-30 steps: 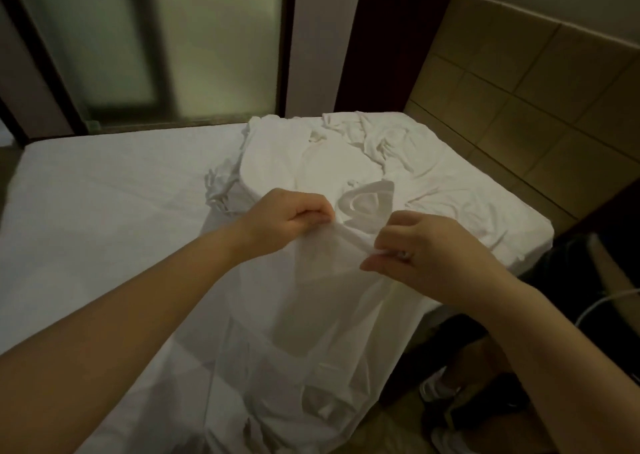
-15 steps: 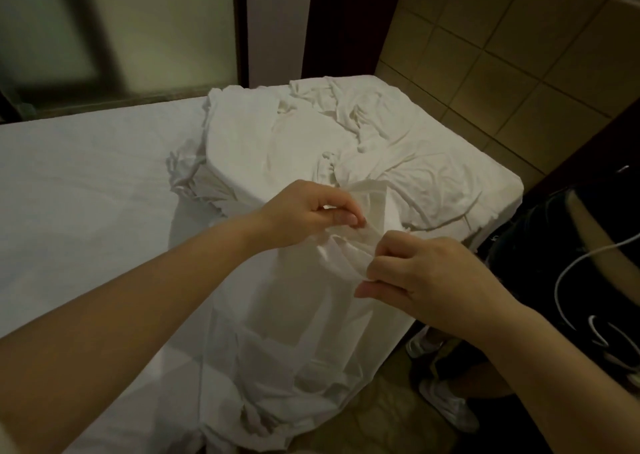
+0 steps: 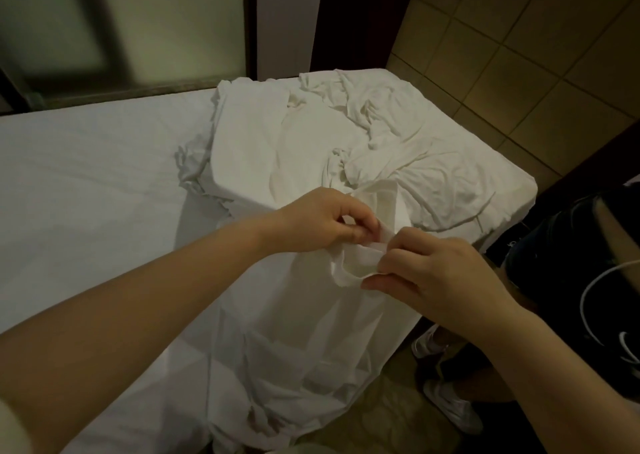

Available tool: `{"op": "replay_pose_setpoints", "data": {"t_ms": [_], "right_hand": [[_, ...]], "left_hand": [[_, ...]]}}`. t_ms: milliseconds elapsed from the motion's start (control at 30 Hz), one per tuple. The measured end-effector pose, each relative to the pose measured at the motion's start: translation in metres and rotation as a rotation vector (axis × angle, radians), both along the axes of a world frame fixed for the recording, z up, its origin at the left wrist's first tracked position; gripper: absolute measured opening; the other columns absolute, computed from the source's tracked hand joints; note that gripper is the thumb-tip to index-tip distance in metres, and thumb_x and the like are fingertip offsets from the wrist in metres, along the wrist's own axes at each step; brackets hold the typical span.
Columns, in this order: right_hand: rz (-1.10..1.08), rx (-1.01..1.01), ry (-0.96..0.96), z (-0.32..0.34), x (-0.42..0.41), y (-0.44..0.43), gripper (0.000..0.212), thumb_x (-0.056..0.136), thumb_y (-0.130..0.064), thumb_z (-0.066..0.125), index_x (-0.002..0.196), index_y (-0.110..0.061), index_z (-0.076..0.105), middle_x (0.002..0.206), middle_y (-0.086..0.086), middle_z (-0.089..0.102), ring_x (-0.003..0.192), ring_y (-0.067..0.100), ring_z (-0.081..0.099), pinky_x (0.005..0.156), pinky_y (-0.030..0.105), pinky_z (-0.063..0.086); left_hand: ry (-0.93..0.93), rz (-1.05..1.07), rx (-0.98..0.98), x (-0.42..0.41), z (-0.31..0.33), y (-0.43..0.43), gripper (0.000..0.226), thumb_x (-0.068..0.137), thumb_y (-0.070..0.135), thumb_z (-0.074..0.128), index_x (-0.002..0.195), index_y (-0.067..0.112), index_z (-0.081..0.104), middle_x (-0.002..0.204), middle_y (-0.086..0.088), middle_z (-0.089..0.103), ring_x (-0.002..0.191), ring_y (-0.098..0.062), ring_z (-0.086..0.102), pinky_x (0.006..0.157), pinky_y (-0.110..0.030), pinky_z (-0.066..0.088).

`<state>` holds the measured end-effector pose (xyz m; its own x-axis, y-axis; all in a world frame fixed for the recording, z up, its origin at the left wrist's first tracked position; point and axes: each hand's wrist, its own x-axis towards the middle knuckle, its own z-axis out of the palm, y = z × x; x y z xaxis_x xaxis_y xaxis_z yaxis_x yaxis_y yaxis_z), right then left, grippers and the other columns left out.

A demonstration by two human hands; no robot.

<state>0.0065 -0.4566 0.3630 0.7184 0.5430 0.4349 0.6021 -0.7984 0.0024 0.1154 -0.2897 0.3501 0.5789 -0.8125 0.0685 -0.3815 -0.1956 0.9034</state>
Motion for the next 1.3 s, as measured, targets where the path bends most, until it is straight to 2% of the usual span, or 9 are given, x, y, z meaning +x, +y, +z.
{"op": "replay_pose_setpoints", "data": {"t_ms": [167, 333, 500, 633, 800, 1000, 1133, 1233, 1300], "right_hand": [[-0.04, 0.015, -0.087, -0.003, 0.004, -0.003, 0.045, 0.094, -0.041, 0.044, 0.073, -0.01, 0.068, 0.072, 0.004, 0.059, 0.042, 0.016, 0.05, 0.038, 0.022, 0.042], [-0.023, 0.002, -0.166, -0.01, 0.005, 0.0, 0.054, 0.1, -0.04, 0.036, 0.071, -0.008, 0.069, 0.071, 0.006, 0.061, 0.041, 0.017, 0.05, 0.037, 0.024, 0.043], [-0.026, 0.013, -0.168, -0.014, 0.004, 0.0, 0.052, 0.1, -0.039, 0.038, 0.074, -0.008, 0.07, 0.074, 0.006, 0.063, 0.044, 0.019, 0.054, 0.037, 0.03, 0.046], [-0.026, 0.006, -0.175, -0.013, 0.003, 0.0, 0.051, 0.1, -0.04, 0.037, 0.076, -0.009, 0.069, 0.074, 0.005, 0.063, 0.043, 0.017, 0.052, 0.038, 0.025, 0.044], [-0.052, 0.024, -0.168, -0.015, 0.006, -0.002, 0.052, 0.1, -0.041, 0.038, 0.073, -0.009, 0.07, 0.072, 0.005, 0.062, 0.042, 0.017, 0.051, 0.038, 0.024, 0.043], [-0.133, 0.253, -0.066, -0.016, 0.011, -0.001, 0.047, 0.09, -0.048, 0.049, 0.077, -0.009, 0.072, 0.076, 0.004, 0.062, 0.053, 0.013, 0.055, 0.045, 0.022, 0.043], [-0.137, 0.425, 0.06, -0.014, 0.013, 0.003, 0.045, 0.087, -0.05, 0.053, 0.077, -0.01, 0.071, 0.078, 0.003, 0.062, 0.065, 0.01, 0.053, 0.053, 0.018, 0.042], [-0.149, 0.426, 0.093, -0.01, 0.018, 0.006, 0.043, 0.086, -0.05, 0.054, 0.076, -0.01, 0.069, 0.077, 0.001, 0.061, 0.062, 0.009, 0.051, 0.051, 0.021, 0.042], [-0.161, 0.404, 0.091, -0.005, 0.021, 0.006, 0.044, 0.086, -0.049, 0.053, 0.075, -0.009, 0.068, 0.076, 0.0, 0.06, 0.062, 0.01, 0.051, 0.05, 0.022, 0.044]], "left_hand": [[-0.014, 0.029, -0.092, 0.001, 0.006, 0.01, 0.025, 0.081, 0.002, 0.068, 0.074, 0.026, 0.064, 0.069, 0.017, 0.062, 0.054, 0.007, 0.052, 0.058, -0.005, 0.038], [-0.071, -0.047, -0.045, -0.003, 0.002, 0.006, 0.014, 0.08, 0.024, 0.065, 0.083, 0.037, 0.071, 0.082, 0.025, 0.066, 0.081, 0.006, 0.061, 0.077, -0.014, 0.047], [-0.05, -0.103, -0.08, -0.007, 0.002, 0.0, 0.015, 0.082, 0.026, 0.06, 0.09, 0.037, 0.065, 0.082, 0.029, 0.064, 0.084, 0.005, 0.06, 0.081, -0.017, 0.046], [0.12, -0.126, 0.009, -0.004, 0.003, 0.001, 0.027, 0.094, 0.015, 0.053, 0.083, 0.037, 0.066, 0.078, 0.023, 0.066, 0.077, 0.007, 0.059, 0.075, -0.011, 0.045], [0.075, -0.091, 0.085, 0.0, 0.006, 0.001, 0.018, 0.089, 0.016, 0.06, 0.078, 0.027, 0.068, 0.078, 0.006, 0.065, 0.07, -0.001, 0.055, 0.07, -0.019, 0.046], [-0.074, 0.041, -0.058, 0.001, 0.004, 0.006, 0.021, 0.087, 0.024, 0.057, 0.07, 0.037, 0.056, 0.065, 0.024, 0.057, 0.064, 0.004, 0.051, 0.063, -0.008, 0.038], [-0.133, 0.06, -0.096, -0.001, 0.005, 0.012, 0.017, 0.087, 0.024, 0.053, 0.073, 0.035, 0.054, 0.067, 0.024, 0.057, 0.06, 0.004, 0.05, 0.059, -0.007, 0.036], [-0.006, 0.019, -0.075, 0.0, 0.01, 0.021, 0.017, 0.088, 0.013, 0.062, 0.081, 0.028, 0.058, 0.07, 0.013, 0.059, 0.051, 0.0, 0.05, 0.052, -0.009, 0.04], [-0.064, 0.038, -0.01, 0.004, 0.01, 0.026, 0.019, 0.085, 0.015, 0.065, 0.088, 0.031, 0.056, 0.079, 0.008, 0.059, 0.048, -0.001, 0.05, 0.052, -0.009, 0.042]]}}
